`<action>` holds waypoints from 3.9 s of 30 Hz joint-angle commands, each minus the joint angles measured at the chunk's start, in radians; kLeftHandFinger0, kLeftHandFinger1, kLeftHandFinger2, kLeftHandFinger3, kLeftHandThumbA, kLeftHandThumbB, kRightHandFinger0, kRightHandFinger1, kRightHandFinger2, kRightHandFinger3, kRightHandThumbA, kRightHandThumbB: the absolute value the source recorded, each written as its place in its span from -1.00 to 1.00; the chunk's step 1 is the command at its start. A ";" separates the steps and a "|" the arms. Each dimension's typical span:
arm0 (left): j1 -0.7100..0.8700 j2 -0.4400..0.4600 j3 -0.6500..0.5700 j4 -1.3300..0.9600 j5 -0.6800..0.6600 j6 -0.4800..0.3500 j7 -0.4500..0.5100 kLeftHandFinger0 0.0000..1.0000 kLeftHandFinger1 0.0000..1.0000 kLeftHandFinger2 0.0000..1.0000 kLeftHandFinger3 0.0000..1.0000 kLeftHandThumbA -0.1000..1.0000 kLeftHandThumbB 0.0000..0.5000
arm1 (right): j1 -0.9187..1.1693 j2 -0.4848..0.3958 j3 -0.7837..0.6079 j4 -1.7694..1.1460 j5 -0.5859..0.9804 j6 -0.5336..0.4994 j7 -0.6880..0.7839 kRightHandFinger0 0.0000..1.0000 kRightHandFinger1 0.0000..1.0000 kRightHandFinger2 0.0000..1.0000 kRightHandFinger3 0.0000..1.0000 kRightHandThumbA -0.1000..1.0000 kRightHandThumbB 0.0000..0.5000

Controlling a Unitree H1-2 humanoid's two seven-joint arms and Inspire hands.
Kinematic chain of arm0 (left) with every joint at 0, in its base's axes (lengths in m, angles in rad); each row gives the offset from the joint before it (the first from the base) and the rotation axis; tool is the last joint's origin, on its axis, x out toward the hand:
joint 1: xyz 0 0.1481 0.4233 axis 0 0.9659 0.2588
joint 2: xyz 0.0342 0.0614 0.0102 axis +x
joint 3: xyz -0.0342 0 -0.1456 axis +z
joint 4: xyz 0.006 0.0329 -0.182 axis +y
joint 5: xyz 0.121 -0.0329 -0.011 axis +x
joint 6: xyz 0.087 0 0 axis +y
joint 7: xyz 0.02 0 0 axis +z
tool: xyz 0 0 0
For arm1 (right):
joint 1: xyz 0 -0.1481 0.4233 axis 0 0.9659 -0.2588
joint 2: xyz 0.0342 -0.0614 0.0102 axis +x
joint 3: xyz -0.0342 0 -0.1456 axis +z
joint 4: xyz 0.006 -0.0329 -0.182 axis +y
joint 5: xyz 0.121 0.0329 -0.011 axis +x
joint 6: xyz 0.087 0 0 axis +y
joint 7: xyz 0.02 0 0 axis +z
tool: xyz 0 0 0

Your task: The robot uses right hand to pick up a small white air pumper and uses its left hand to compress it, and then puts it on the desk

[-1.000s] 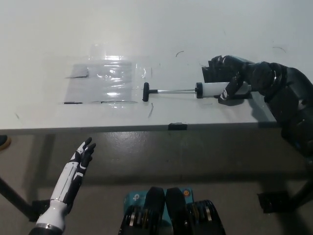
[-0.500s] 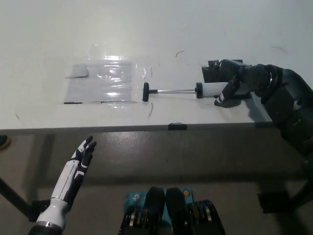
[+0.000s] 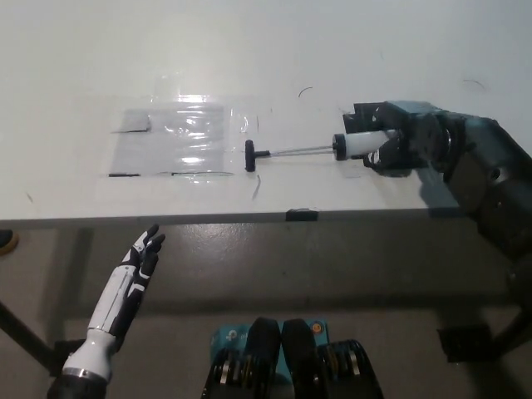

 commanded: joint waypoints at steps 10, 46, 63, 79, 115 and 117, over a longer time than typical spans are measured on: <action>-0.057 0.018 0.009 0.012 -0.031 -0.048 -0.031 0.96 1.00 1.00 1.00 1.00 -0.39 | 0.004 -0.015 -0.030 0.009 0.005 -0.036 0.013 -0.82 -0.10 0.58 0.97 -1.00 -0.52; -0.156 -0.053 0.104 -0.119 -0.076 -0.152 0.079 1.00 1.00 1.00 1.00 1.00 0.12 | 0.413 -0.301 -0.298 -1.292 0.252 0.116 0.440 -0.73 0.18 0.65 0.80 -1.00 -0.46; -0.312 -0.066 0.189 -0.127 -0.089 -0.141 0.076 1.00 1.00 1.00 1.00 1.00 0.10 | 0.474 -0.338 -0.260 -1.593 0.218 0.339 0.573 -0.74 0.08 0.58 0.87 -1.00 -0.47; -0.271 -0.113 0.057 -0.284 -0.081 -0.043 0.010 1.00 1.00 1.00 1.00 1.00 0.50 | 0.462 -0.323 -0.243 -1.592 0.209 0.346 0.591 -0.89 -0.09 0.51 0.84 -1.00 -0.47; -0.280 -0.174 -0.024 -0.207 -0.021 -0.084 0.018 1.00 1.00 1.00 1.00 1.00 0.41 | 0.443 -0.266 -0.225 -1.536 0.229 0.278 0.573 -0.78 0.14 0.62 0.90 -1.00 -0.42; -0.280 -0.180 -0.025 -0.211 -0.023 -0.082 0.018 1.00 1.00 1.00 1.00 1.00 0.42 | 0.437 -0.258 -0.222 -1.537 0.226 0.276 0.574 -0.75 0.16 0.65 0.92 -1.00 -0.44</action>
